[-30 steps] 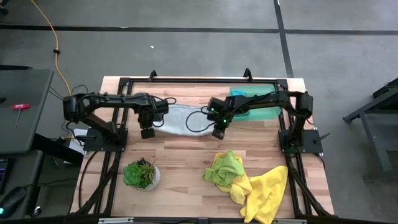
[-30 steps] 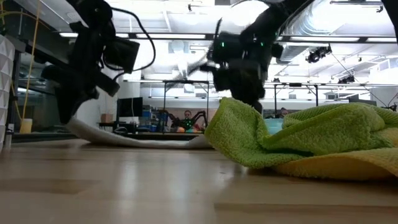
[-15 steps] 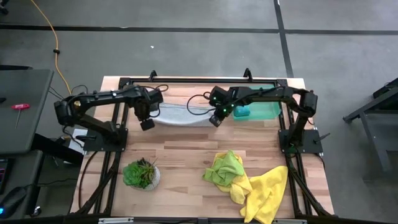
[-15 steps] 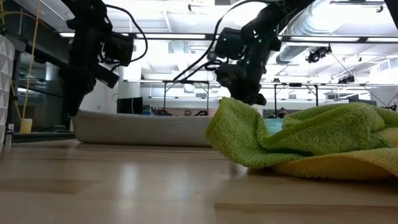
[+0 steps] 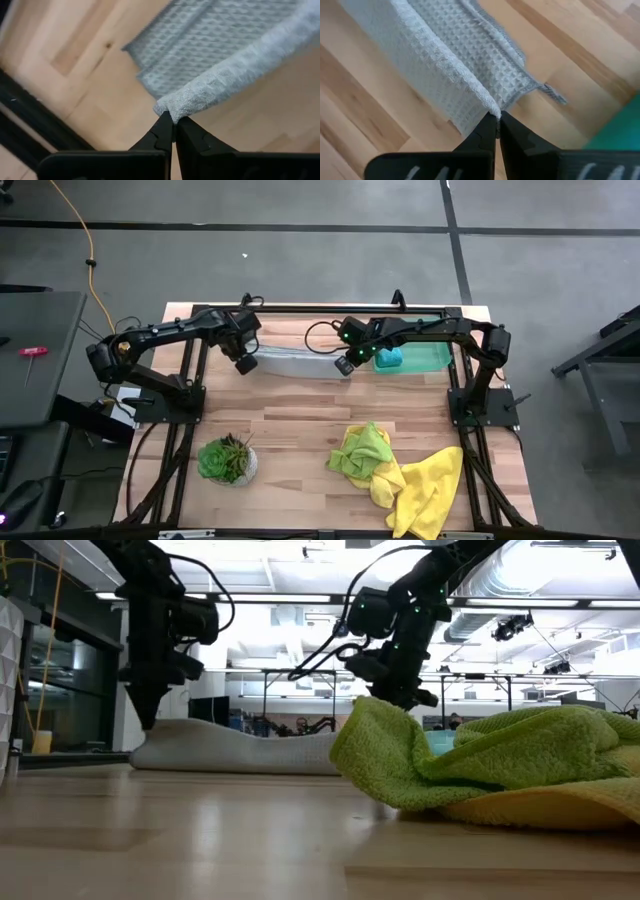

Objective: Fold microfiber towels
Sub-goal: Fold the gray towel

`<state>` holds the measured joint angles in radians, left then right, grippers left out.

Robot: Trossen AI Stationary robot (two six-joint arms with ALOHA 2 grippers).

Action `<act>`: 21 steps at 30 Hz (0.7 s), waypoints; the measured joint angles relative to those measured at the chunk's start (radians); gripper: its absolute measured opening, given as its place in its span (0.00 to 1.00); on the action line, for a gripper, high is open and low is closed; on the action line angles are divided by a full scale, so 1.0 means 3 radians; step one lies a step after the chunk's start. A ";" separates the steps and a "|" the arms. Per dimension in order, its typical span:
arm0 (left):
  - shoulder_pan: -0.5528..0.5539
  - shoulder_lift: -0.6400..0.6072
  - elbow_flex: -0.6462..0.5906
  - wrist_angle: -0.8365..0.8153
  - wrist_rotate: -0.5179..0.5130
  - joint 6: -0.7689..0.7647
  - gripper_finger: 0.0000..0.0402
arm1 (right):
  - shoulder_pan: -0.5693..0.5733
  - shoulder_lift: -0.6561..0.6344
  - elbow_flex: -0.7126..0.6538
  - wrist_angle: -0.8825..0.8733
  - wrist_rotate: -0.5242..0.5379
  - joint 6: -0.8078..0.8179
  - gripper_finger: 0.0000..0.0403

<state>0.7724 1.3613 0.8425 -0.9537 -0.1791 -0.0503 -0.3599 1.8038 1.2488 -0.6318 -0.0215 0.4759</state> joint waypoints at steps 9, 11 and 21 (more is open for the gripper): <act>0.0002 0.0000 0.0001 0.0068 -0.0176 -0.0171 0.01 | 0.0000 0.0001 -0.0003 -0.0005 0.0235 0.0226 0.00; 0.0002 0.0000 0.0001 0.0092 -0.0177 -0.0153 0.01 | 0.0000 0.0001 -0.0003 -0.0007 0.0261 0.0276 0.00; 0.0001 0.0000 0.0002 0.0117 -0.0375 -0.0027 0.01 | 0.0001 0.0001 -0.0004 0.0063 0.0333 0.0344 0.00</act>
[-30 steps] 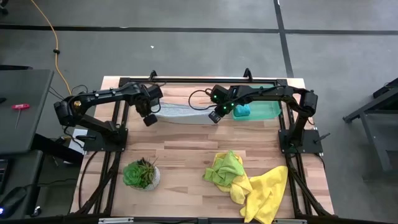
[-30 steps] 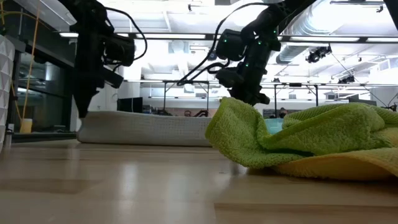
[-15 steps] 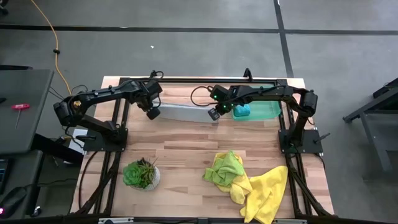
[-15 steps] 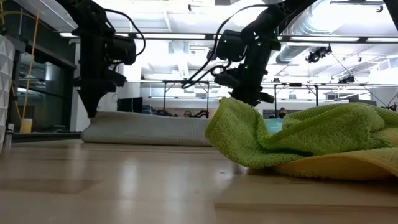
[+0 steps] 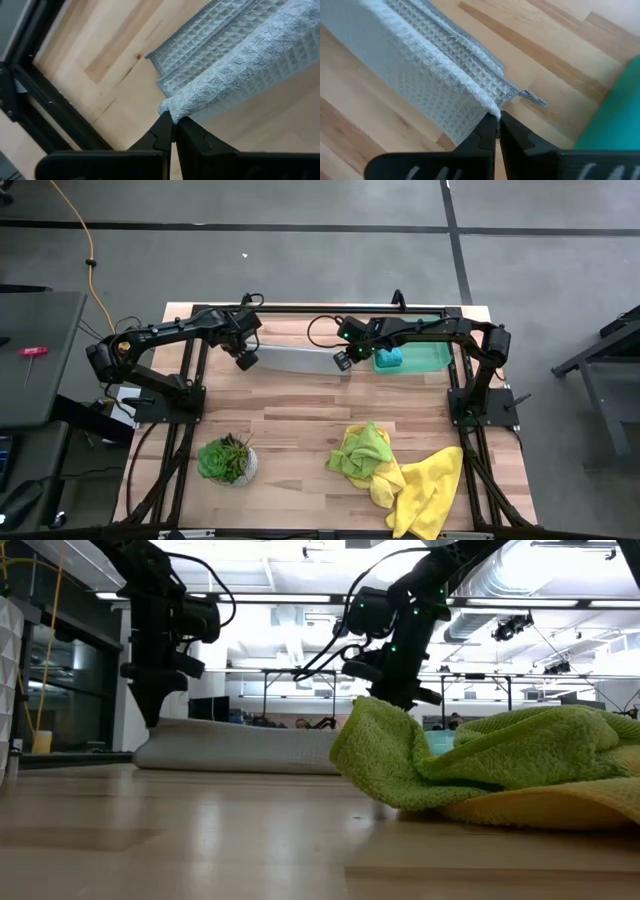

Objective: Fold microfiber towels
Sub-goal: Fold the gray towel

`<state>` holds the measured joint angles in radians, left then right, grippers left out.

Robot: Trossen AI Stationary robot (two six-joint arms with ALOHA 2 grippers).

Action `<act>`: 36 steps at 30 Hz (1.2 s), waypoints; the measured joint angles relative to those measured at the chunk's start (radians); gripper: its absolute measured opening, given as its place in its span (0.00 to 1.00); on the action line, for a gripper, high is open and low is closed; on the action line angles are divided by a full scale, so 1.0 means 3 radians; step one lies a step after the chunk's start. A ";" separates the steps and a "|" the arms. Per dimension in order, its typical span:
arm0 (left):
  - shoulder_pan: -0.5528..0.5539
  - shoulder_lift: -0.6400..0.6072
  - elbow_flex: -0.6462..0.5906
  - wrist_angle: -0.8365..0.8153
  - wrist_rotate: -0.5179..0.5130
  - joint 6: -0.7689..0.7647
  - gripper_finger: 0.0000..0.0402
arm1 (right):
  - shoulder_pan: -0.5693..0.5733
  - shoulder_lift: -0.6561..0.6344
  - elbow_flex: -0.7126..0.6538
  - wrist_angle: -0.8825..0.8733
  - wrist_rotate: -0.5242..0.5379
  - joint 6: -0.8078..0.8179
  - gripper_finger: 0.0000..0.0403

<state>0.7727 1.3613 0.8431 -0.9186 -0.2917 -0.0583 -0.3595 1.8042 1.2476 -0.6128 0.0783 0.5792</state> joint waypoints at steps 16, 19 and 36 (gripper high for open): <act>0.0001 0.0000 0.0001 0.0039 -0.0376 0.0194 0.24 | -0.0005 0.0001 -0.0001 0.0043 0.0380 -0.0001 0.27; 0.0017 0.0000 0.0001 0.0089 -0.0366 0.0255 0.29 | -0.0024 0.0001 -0.0003 0.0124 0.0398 -0.0053 0.38; -0.0106 -0.0243 -0.0043 0.1211 0.1307 0.0239 0.37 | 0.0226 0.0001 -0.0003 0.0202 -0.0563 -0.1408 0.53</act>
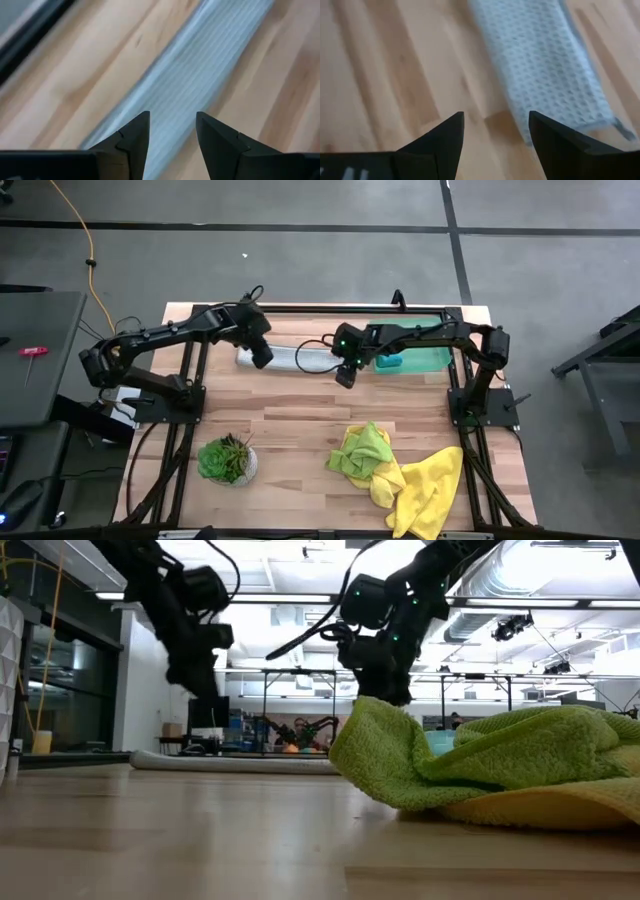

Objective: Fold microfiber towels
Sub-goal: Fold the gray towel

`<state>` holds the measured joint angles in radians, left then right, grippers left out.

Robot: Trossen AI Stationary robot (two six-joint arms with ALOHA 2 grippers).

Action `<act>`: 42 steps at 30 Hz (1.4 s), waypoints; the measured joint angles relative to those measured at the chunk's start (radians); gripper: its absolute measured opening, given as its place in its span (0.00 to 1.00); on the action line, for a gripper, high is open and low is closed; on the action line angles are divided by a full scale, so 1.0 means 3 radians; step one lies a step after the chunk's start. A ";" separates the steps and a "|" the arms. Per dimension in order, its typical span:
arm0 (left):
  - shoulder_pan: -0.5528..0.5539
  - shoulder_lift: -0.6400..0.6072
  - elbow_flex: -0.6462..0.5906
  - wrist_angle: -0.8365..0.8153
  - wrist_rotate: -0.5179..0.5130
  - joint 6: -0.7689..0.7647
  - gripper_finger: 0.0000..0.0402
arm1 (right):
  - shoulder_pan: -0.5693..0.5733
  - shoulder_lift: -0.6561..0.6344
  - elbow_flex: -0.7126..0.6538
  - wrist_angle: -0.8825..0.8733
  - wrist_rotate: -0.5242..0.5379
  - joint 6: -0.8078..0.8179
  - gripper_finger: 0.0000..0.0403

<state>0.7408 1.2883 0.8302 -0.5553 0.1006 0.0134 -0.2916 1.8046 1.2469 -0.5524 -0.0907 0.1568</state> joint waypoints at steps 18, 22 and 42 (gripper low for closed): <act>-0.0039 -0.0065 -0.0717 0.1018 0.0113 -0.0125 0.37 | -0.0075 0.0000 0.0000 0.0213 0.0292 0.0851 0.53; -0.0038 -0.0056 -0.0717 0.1053 0.0034 -0.0119 0.37 | -0.0078 0.0039 0.0000 0.0211 0.0472 0.1056 0.49; -0.0267 -0.0257 -0.0716 0.1381 0.0374 0.0057 0.00 | 0.0137 0.0396 0.0000 0.0217 0.1146 0.2019 0.01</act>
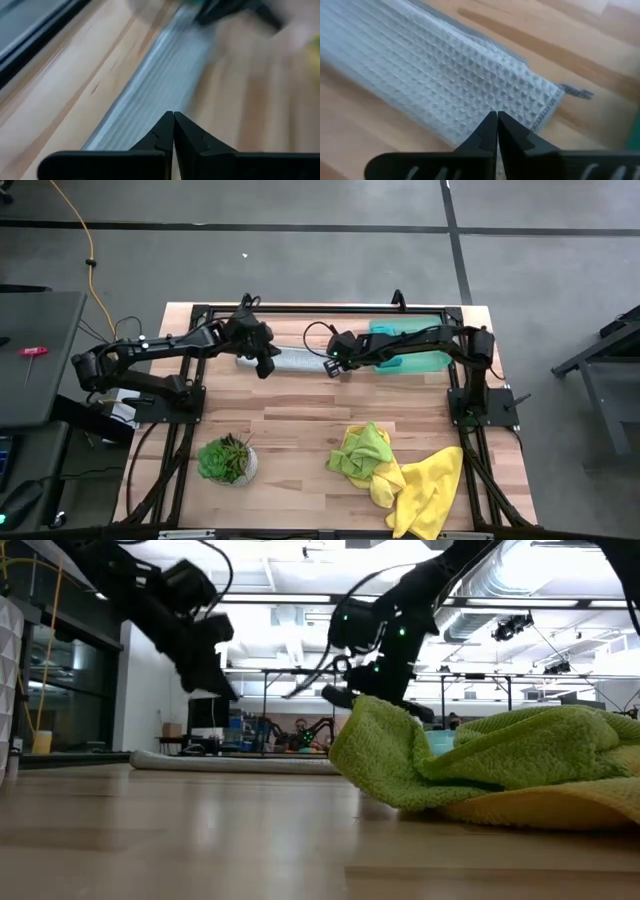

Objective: Fold microfiber towels
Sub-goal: Fold the gray towel

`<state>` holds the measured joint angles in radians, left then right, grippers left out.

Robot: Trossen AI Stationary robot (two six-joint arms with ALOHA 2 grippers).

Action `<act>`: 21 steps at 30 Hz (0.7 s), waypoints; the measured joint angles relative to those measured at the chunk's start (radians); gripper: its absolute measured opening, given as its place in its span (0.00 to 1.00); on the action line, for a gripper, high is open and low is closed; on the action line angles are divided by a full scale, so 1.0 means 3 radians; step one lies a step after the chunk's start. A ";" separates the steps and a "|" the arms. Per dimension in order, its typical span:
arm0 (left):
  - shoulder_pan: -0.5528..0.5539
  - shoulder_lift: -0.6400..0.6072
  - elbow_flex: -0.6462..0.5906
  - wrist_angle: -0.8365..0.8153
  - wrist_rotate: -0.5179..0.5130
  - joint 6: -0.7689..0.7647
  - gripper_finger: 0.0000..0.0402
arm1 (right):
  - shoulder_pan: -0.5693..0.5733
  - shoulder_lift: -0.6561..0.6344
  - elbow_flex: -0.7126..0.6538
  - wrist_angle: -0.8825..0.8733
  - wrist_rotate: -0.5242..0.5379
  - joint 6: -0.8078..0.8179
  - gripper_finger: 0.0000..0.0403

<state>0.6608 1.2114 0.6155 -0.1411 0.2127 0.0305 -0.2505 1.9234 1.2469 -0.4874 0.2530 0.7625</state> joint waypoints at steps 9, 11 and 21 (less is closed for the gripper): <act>-0.0510 -0.0544 0.0001 0.0565 0.0053 -0.0688 0.00 | 0.0062 0.0097 -0.0001 -0.0050 -0.0074 0.0028 0.00; -0.0634 -0.0676 0.0001 0.0601 -0.0081 -0.0789 0.00 | 0.0130 0.0097 -0.0001 -0.0082 -0.0098 -0.0025 0.00; -0.1211 -0.1142 0.0001 0.0533 -0.0727 -0.1183 0.00 | 0.0661 0.0097 -0.0001 -0.0231 -0.0480 -0.0014 0.00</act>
<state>0.2975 0.8689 0.6159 0.0189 -0.0056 -0.3245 -0.0523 1.9526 1.2465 -0.5566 0.1091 0.7582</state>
